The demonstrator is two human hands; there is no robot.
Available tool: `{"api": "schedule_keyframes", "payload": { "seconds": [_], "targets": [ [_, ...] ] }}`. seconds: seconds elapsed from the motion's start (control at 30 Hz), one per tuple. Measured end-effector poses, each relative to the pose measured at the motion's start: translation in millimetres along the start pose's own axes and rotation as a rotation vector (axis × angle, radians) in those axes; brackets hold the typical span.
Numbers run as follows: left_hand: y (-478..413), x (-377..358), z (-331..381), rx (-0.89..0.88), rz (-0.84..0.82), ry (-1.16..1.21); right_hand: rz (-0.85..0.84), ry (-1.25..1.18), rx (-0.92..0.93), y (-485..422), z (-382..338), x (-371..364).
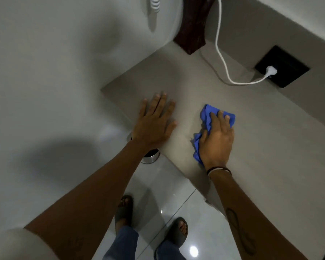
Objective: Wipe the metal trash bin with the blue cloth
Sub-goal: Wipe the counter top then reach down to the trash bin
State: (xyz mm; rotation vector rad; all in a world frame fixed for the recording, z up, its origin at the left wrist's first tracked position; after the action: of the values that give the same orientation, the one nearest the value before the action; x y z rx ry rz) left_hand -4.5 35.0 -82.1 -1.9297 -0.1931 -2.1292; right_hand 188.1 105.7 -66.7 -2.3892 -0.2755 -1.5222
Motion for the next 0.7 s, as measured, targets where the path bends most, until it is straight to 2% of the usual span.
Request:
{"api": "schedule_keyframes", "payload": {
  "seconds": [0.07, 0.13, 0.23, 0.3, 0.37, 0.47, 0.53, 0.63, 0.7],
  "targets": [
    [37.7, -0.5, -23.7, 0.142, 0.081, 0.072, 0.021, -0.116, 0.166, 38.7, -33.5, -5.6],
    [79.3, -9.2, -54.7, 0.312, 0.116, 0.125, -0.027, -0.218, 0.311, 88.7, -70.7, -13.2],
    [155.8, -49.0, -109.3, 0.451, 0.046, 0.176, -0.090, -0.246, 0.515, 171.6, -111.7, -52.1],
    [198.8, -82.5, -132.8, 0.450, -0.050, 0.165, -0.145, -0.274, 0.554, 211.4, -112.8, -89.6],
    [226.5, -115.9, -141.7, 0.410, -0.132, 0.128, -0.218, -0.261, 0.556, 228.7, -93.0, -131.2],
    [239.4, -163.5, -140.3, 0.329, -0.170, 0.123, -0.361, -0.337, 0.266, 223.0, -43.1, -188.3],
    [234.9, -206.3, -139.3, 0.257, -0.179, 0.146, -0.294, -0.340, 0.158, 214.8, -11.7, -222.6],
    [213.8, -275.6, -146.3, 0.144, -0.193, 0.110, -0.180, -0.420, 0.147, 202.0, 28.9, -278.5],
    [190.7, -306.1, -155.6, 0.076, -0.179, 0.091, -0.092, -0.354, 0.169, 187.2, 43.6, -304.0]
  ]
}}
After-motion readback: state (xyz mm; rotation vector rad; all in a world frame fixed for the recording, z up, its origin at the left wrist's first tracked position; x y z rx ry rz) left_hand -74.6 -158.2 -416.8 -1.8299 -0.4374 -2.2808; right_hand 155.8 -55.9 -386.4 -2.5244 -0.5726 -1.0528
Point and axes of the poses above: each hand's wrist, its own y-axis away from the middle knuckle, its own x-axis out of the back of the hand, z = x × y, the point moved 6 cm from there along -y, towards the middle knuckle, and after that the axes turned 2 degrees about x, right-handed, at the moved point
